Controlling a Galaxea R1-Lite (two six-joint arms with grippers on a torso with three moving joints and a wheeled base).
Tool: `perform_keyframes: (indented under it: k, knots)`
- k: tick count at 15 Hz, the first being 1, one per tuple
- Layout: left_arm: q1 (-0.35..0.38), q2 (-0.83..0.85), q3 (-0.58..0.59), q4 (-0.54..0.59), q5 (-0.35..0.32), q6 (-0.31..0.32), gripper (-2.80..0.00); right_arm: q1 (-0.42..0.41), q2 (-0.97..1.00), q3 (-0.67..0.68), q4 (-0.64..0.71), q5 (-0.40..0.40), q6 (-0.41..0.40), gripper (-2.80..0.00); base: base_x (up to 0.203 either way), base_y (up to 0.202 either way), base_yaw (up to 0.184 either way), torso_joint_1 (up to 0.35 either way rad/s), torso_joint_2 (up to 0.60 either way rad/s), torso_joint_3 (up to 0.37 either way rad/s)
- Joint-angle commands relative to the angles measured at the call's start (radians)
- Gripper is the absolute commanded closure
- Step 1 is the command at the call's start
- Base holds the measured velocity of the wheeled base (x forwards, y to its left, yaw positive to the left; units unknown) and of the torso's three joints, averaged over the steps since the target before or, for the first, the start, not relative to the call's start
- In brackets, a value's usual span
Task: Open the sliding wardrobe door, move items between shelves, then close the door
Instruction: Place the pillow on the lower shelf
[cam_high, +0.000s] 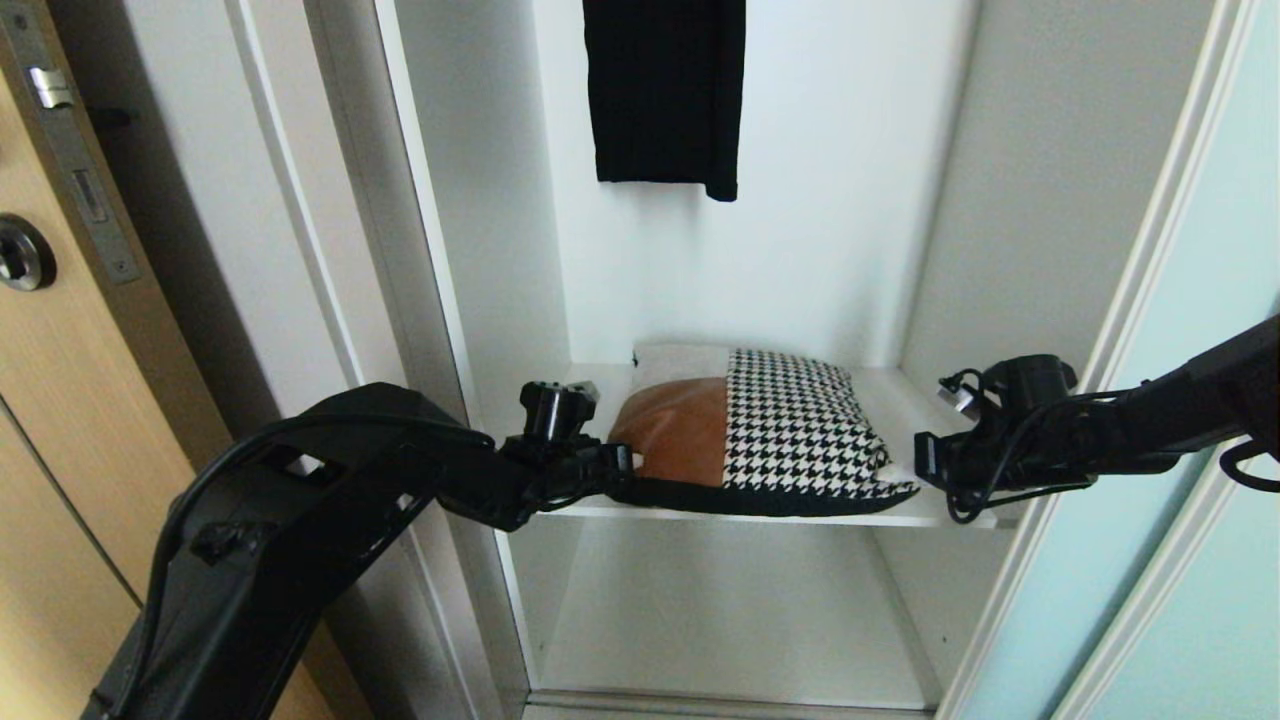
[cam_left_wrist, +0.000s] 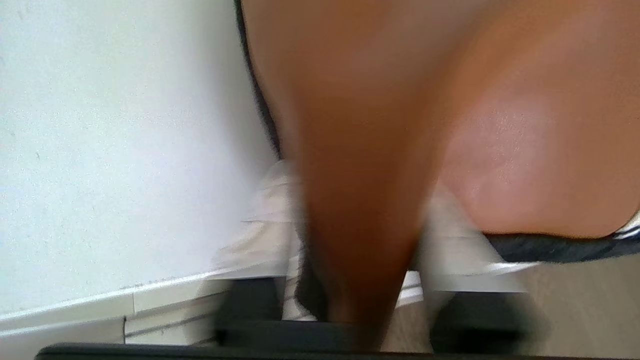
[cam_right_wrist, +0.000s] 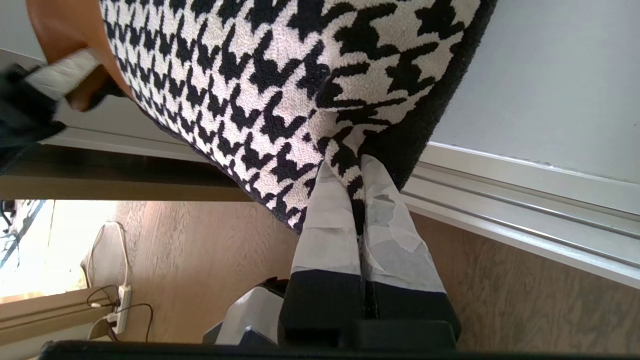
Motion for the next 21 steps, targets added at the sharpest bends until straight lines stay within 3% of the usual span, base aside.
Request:
perform_keyframes:
  k: [1,4,6,9,17,21]
  knots:
    - [-0.001,0.01,0.001,-0.006,-0.004,-0.005,0.0,0.002,0.0,-0.005,0.0,0.011,0.001,0.0,0.0,0.0,0.0,0.0,0.0,0.0]
    - [-0.004,0.028,-0.019,-0.013,0.003,-0.069,0.0,0.002,0.004,-0.004,0.0,0.02,0.001,0.0,0.0,0.0,0.0,0.0,0.0,0.0]
    - [-0.01,0.023,-0.01,-0.026,0.015,-0.075,0.0,0.002,-0.007,0.005,0.0,0.022,0.001,0.0,0.0,0.0,0.0,0.0,0.0,0.0]
    - [-0.051,-0.01,-0.014,-0.014,0.142,-0.07,0.0,0.006,-0.042,0.038,0.001,0.028,0.001,0.0,0.0,0.0,0.0,0.0,0.0,0.0]
    - [-0.134,-0.267,0.203,-0.026,0.151,-0.08,0.0,0.033,-0.186,0.131,0.002,0.067,0.001,0.0,0.0,0.0,0.0,0.0,0.0,0.0]
    - [-0.139,-0.32,0.309,-0.061,0.159,-0.093,0.0,0.054,-0.286,0.166,0.013,0.079,0.005,0.0,0.0,0.0,0.0,0.0,0.0,0.0]
